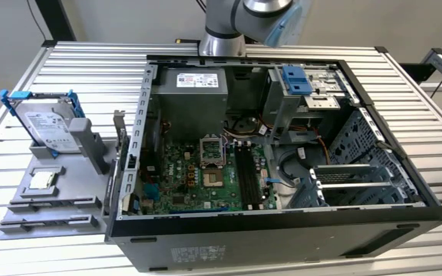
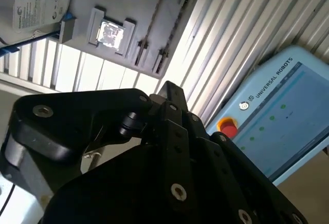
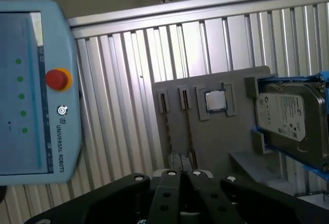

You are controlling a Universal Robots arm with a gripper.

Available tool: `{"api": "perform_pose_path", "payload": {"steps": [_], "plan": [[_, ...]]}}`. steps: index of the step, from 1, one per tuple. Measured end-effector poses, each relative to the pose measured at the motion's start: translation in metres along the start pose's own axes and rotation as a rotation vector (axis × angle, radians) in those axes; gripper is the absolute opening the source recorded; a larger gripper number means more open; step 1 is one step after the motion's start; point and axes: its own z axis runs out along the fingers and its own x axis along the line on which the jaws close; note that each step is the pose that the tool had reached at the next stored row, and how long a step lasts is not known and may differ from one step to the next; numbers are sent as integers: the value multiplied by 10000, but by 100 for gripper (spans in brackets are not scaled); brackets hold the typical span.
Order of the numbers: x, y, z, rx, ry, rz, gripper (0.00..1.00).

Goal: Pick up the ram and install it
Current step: 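Pick up the ram and move it above insertion slot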

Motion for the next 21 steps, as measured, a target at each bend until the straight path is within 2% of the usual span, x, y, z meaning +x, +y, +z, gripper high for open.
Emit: {"api": "perform_pose_path", "payload": {"steps": [14, 15, 17, 21], "plan": [[0, 0, 1, 2, -1, -3, 0], [-3, 0, 2, 20, -2, -22, 0], [-17, 2, 10, 59, 11, -172, 0], [-17, 2, 18, 58, 11, -894, 0]]}}
